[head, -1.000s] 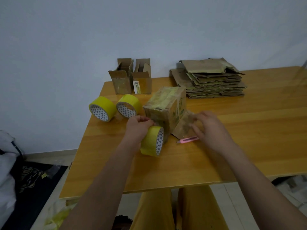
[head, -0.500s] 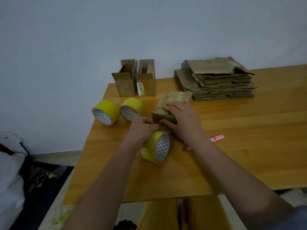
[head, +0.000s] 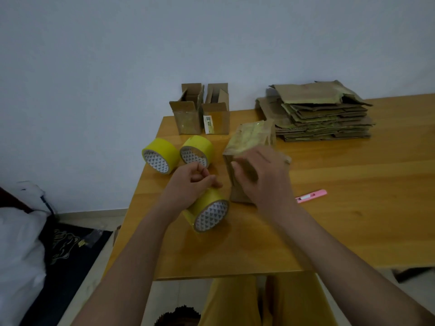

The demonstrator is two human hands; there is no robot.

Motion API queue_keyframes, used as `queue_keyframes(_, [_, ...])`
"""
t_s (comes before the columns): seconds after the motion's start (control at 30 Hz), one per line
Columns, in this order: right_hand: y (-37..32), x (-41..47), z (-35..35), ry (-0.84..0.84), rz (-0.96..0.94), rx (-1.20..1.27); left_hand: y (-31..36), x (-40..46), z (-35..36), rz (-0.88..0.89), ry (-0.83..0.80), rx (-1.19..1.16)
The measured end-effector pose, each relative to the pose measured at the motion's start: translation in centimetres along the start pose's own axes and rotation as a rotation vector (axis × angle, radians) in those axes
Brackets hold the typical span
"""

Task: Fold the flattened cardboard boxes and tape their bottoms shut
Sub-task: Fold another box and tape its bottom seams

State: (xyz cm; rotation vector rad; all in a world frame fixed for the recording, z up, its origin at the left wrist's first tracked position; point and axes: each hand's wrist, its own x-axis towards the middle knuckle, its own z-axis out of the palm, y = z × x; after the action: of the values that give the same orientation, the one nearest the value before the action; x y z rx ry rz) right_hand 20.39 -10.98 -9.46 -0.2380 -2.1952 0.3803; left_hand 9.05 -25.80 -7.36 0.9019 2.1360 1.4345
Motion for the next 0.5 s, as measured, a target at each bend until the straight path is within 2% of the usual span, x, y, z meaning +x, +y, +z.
queue_keyframes(0.1, [-1.9, -1.2, 1.3, -0.322, 0.346, 0.175, -0.1, -0.3, 0.2, 0.07, 0.004, 0.076])
queue_keyframes(0.13, [-2.0, -1.5, 1.8, -0.379, 0.451, 0.249, -0.1, -0.4, 0.2, 0.097, -0.006, 0.104])
queue_keyframes(0.23, [-1.8, -2.1, 2.3, -0.376, 0.512, 0.31, -0.3, -0.9, 0.2, 0.136, -0.054, 0.135])
queue_keyframes(0.4, [-2.0, -1.8, 2.7, -0.325, 0.555, 0.255, -1.3, -2.5, -0.1, 0.067, -0.119, 0.037])
queue_keyframes(0.5, [-2.3, -2.1, 3.0, -0.327, 0.586, 0.195, -2.5, -3.0, -0.8, 0.107, -0.073, 0.153])
